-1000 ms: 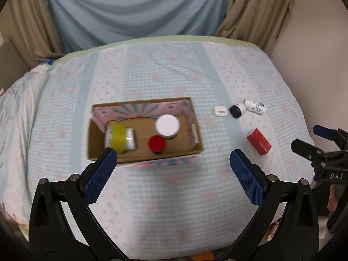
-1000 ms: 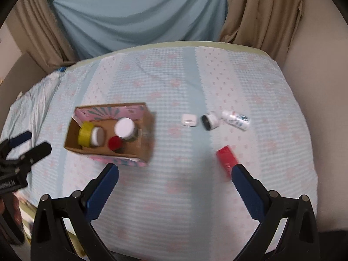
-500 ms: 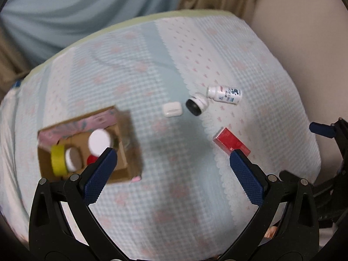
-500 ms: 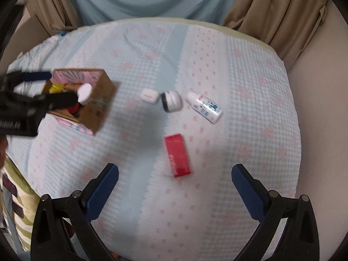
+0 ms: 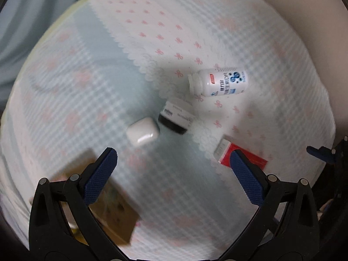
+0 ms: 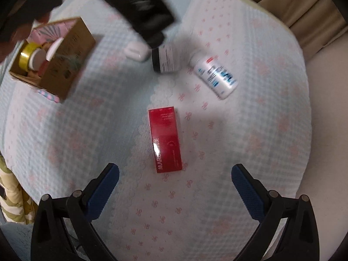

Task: Organize rigid objects
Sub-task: 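Lower left tool onto black-lidded jar while right tool lowers onto red box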

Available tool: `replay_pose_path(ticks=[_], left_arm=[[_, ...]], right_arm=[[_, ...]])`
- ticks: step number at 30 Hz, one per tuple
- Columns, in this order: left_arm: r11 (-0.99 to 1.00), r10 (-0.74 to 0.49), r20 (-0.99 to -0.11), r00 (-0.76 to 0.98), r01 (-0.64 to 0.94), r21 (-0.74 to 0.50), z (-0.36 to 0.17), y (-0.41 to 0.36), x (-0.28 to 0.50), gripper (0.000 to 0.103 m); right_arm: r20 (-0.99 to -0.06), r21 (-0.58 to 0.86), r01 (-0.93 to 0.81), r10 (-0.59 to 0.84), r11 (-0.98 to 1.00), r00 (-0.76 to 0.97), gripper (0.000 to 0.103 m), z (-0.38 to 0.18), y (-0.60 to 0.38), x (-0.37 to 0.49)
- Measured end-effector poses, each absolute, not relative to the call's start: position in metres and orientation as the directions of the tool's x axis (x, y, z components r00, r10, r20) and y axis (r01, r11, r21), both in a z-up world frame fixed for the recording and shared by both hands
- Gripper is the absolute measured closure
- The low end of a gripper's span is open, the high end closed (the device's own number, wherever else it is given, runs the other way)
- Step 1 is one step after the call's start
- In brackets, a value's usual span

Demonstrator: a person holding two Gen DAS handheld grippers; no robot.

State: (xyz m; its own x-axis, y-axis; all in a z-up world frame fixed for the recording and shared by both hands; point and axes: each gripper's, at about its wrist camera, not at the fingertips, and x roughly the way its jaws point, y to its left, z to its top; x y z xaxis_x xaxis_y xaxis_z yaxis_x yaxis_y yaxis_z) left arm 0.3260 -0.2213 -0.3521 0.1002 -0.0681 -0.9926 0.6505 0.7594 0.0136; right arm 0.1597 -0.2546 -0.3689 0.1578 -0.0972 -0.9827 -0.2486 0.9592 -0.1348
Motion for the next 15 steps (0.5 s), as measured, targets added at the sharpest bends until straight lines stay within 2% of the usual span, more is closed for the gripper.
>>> replay_pose_path(ticks=[2, 3, 6, 10, 12, 15], left_arm=[[0.729, -0.046, -0.996, 0.081, 0.685, 0.022, -0.369, -0.233, 0.336, 0.000], [0.710, -0.032, -0.997, 0.074, 0.704, 0.030, -0.377, -0.238, 0.340, 0.000], [0.660, 0.010, -0.999, 0.049, 0.750, 0.044, -0.405, -0.250, 0.353, 0.002], [0.624, 0.050, -0.999, 0.009, 0.781, 0.038, -0.436, -0.259, 0.367, 0.012], [0.619, 0.059, -0.998, -0.015, 0.785, 0.024, -0.447, -0.260, 0.372, 0.014], [0.604, 0.060, -0.998, -0.034, 0.797, 0.009, -0.459, -0.263, 0.375, 0.014]], right_arm=[[-0.986, -0.139, -0.238, -0.113, 0.961, 0.118, 0.003, -0.387, -0.252, 0.170], [-0.988, -0.133, -0.235, -0.111, 0.963, 0.103, 0.008, -0.395, -0.250, 0.174], [-0.993, -0.113, -0.229, -0.105, 0.967, 0.045, 0.015, -0.422, -0.245, 0.186], [-0.993, -0.113, -0.215, -0.119, 0.970, -0.013, 0.021, -0.453, -0.243, 0.197], [-0.990, -0.129, -0.213, -0.139, 0.968, -0.033, 0.026, -0.464, -0.243, 0.200], [-0.985, -0.156, -0.223, -0.169, 0.962, -0.041, 0.027, -0.473, -0.241, 0.203]])
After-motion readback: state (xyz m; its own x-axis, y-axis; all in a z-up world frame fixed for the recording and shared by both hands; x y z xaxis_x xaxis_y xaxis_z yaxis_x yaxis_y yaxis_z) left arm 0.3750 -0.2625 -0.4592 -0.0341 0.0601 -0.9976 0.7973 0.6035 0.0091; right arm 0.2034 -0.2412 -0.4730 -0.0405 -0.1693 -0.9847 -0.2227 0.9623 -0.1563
